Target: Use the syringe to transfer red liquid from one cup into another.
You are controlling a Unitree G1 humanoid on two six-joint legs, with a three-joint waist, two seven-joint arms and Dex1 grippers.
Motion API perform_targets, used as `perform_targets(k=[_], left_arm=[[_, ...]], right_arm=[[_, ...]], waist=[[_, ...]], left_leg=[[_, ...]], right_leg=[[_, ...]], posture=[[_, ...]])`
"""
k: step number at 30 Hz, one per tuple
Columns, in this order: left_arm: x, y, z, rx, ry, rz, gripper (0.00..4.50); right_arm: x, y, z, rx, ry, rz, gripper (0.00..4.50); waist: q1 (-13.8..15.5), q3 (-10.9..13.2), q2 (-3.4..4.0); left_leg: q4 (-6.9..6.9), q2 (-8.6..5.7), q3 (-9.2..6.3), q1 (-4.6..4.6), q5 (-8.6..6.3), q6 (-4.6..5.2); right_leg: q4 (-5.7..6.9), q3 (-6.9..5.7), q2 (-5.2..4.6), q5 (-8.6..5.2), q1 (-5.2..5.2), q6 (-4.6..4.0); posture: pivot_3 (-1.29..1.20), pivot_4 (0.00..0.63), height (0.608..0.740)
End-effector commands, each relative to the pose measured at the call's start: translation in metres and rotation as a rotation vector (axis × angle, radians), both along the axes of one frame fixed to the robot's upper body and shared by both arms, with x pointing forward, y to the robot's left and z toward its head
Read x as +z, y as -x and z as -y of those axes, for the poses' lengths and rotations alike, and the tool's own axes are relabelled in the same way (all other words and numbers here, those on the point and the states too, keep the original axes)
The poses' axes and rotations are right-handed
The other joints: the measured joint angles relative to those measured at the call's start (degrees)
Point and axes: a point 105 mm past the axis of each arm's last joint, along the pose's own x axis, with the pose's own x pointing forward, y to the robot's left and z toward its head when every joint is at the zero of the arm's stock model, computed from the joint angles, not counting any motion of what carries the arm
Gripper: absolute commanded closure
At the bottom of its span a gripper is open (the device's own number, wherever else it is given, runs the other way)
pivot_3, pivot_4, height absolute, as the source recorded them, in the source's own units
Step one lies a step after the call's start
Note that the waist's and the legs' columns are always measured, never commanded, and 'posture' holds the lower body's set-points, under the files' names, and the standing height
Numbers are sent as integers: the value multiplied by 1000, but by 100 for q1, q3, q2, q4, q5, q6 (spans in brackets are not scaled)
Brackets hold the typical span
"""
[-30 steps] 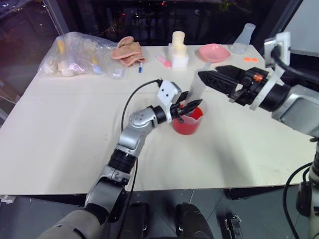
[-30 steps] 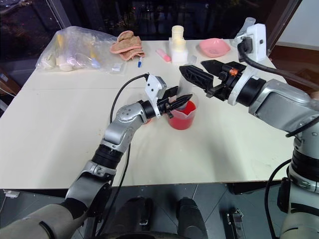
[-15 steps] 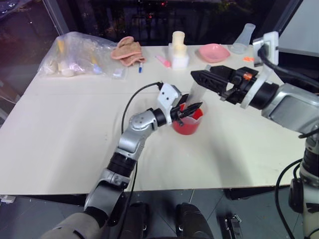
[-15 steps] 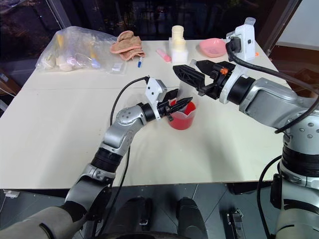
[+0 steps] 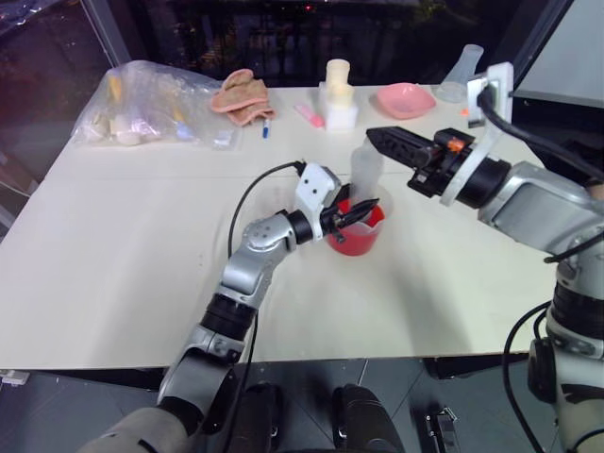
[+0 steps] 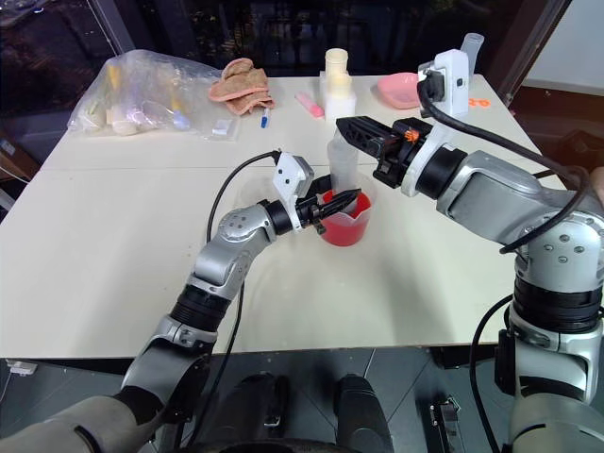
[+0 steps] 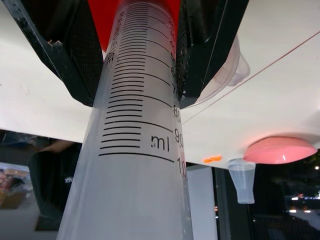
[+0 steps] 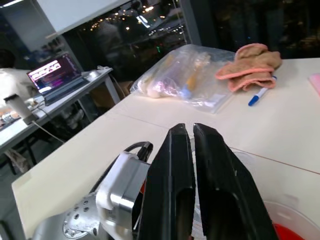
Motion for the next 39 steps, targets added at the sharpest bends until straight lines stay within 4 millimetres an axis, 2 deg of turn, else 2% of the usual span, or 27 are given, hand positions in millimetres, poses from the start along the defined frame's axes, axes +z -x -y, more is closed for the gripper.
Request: perform_targets(k=[1,8,12,15,17,28,32,39], left_arm=[[20,7,8,-26,27,68,2975],[19,8,8,-27,25,66,2975],[19,8,8,-29,26,64,2975],[19,8,9,-31,27,64,2975],[19,8,9,-32,27,63,2975],[19,9,10,-35,25,67,2975],[19,10,10,-37,24,67,2975],[19,11,9,-37,19,66,2975]], right_arm=[[-6,6,-6,36,29,-8,4432],[-2,9,8,4,47,7,4432],[-1,14,8,20,65,26,4432],[-2,17,7,30,77,25,3588],[-3,15,7,26,75,18,2707],[-2,15,2,49,69,21,2707],[-3,15,-6,75,62,20,2707],[-5,1,-10,64,62,25,2707]], waist=[[0,0,0],[2,0,0],[0,0,0],[1,0,0],[-2,0,0],[2,0,0],[-3,0,0],[-1,0,0]], left_leg=[[0,0,0,0,0,0],[0,0,0,0,-1,1],[0,0,0,-1,-1,2],[-1,1,0,-1,-2,4],[-1,1,0,-2,-2,4],[-1,1,0,-3,-4,7],[-2,2,0,-3,-5,8],[-2,2,0,-3,-5,8]], right_leg=[[-1,0,0,0,0,0],[-3,0,-1,0,2,0],[-6,-1,-1,0,2,0],[-9,-1,-1,0,2,0],[-10,-1,-1,0,2,0],[-16,-1,-1,1,4,1],[-17,-1,-1,1,4,2],[-18,-2,-1,1,4,2]], posture=[[0,150,740],[0,150,740],[0,150,740],[0,150,740],[0,150,740],[0,150,740],[0,150,740],[0,150,740]])
